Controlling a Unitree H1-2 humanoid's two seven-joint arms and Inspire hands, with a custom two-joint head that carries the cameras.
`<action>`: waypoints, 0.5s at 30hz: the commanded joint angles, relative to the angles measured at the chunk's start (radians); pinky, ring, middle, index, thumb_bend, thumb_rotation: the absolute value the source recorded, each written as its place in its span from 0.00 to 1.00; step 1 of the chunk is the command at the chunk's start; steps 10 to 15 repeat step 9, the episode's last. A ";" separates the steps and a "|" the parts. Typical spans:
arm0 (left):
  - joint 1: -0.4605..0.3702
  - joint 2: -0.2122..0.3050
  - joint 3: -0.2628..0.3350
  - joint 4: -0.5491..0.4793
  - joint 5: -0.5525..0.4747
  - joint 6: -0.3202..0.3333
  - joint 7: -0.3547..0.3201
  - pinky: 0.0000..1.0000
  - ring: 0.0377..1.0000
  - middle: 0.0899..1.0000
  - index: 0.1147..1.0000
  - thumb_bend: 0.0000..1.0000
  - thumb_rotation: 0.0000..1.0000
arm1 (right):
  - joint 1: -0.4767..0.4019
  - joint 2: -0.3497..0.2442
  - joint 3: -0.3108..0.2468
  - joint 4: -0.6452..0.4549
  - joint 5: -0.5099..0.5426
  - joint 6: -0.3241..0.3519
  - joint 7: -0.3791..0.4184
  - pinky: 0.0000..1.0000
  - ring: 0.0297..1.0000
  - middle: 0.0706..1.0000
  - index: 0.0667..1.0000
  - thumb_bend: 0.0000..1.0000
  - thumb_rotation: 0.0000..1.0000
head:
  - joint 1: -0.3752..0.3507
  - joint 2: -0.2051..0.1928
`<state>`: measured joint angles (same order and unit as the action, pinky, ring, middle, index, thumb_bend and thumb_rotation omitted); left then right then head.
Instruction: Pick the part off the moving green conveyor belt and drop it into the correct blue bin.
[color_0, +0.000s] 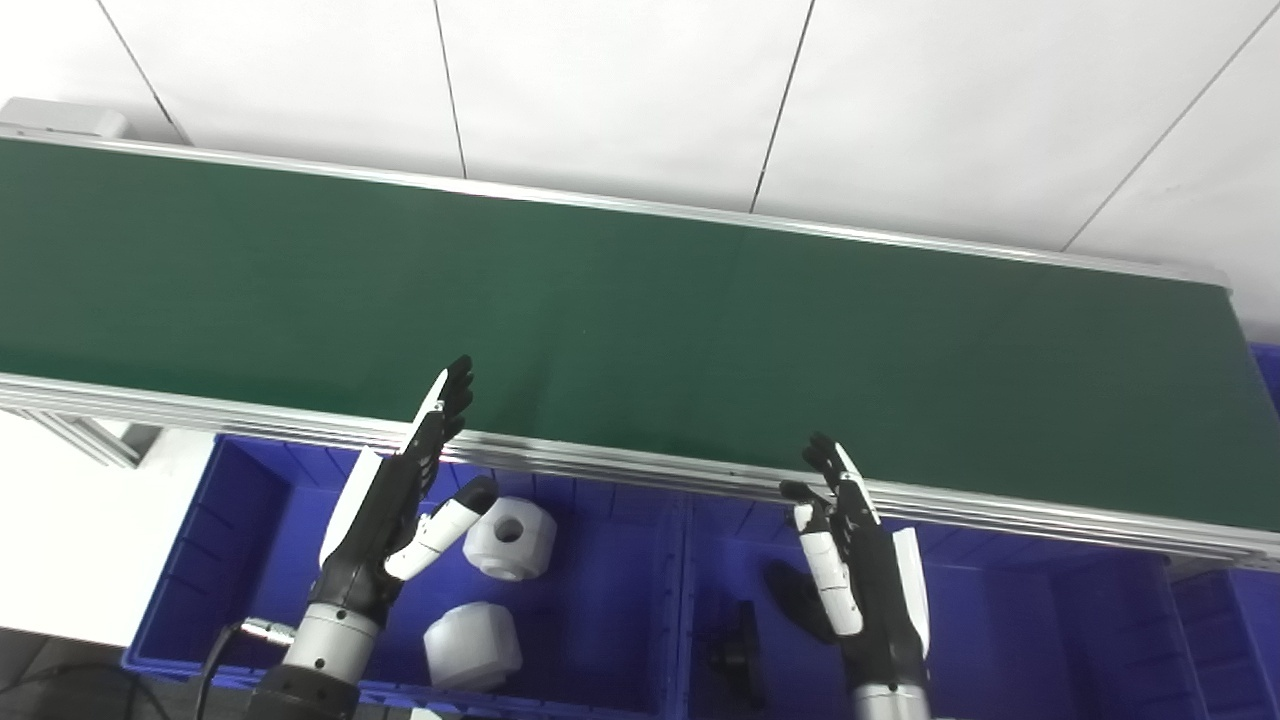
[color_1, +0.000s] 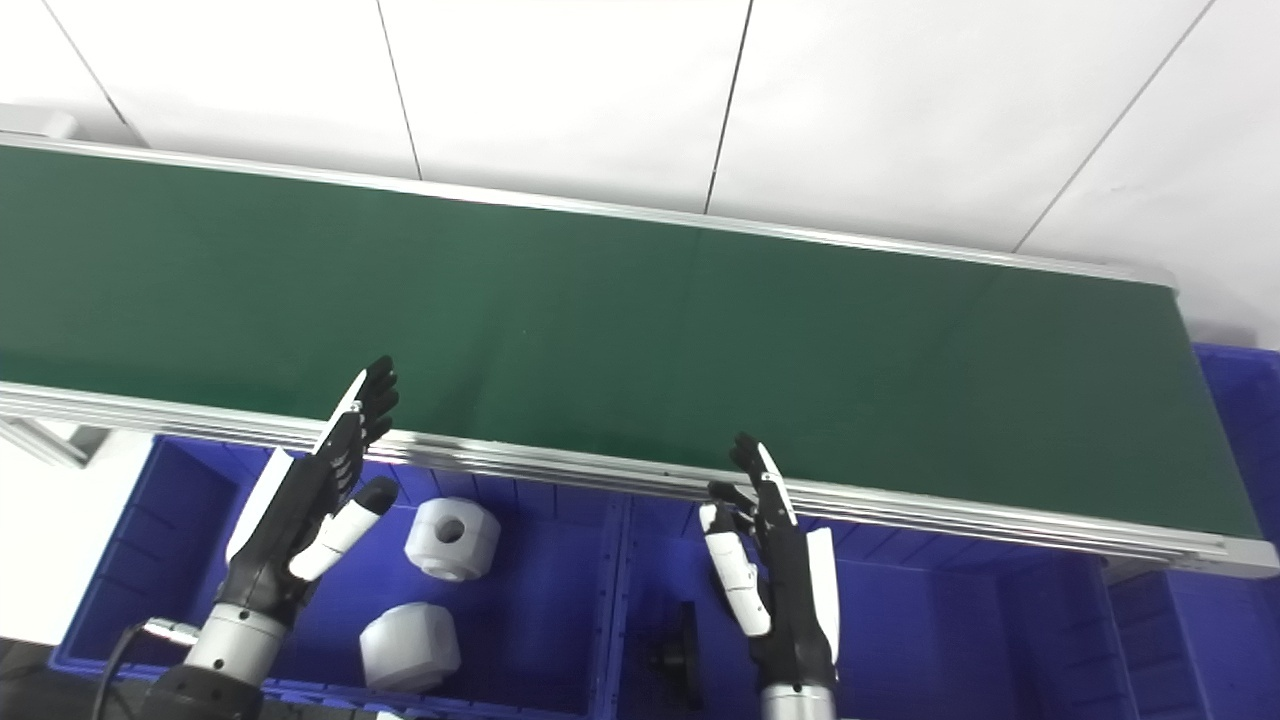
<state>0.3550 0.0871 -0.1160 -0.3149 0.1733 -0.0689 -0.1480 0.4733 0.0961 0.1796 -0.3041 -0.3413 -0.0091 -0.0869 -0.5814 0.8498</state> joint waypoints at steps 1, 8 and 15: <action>-0.018 0.016 0.012 -0.007 -0.018 -0.035 0.009 0.95 0.99 1.00 1.00 0.62 0.89 | -0.012 0.025 0.016 -0.002 -0.012 -0.043 -0.026 0.70 0.77 0.88 0.90 0.72 0.96 | -0.049 -0.010; -0.033 0.045 0.040 0.001 -0.058 0.016 -0.003 1.00 0.99 1.00 1.00 0.71 0.88 | -0.041 0.052 0.044 0.048 -0.058 -0.053 -0.075 0.67 0.76 0.89 0.89 0.73 0.97 | -0.113 -0.026; -0.033 0.048 0.041 0.002 -0.059 0.019 -0.004 1.00 0.99 1.00 1.00 0.72 0.88 | -0.043 0.053 0.045 0.051 -0.060 -0.052 -0.079 0.67 0.76 0.89 0.89 0.73 0.97 | -0.111 -0.026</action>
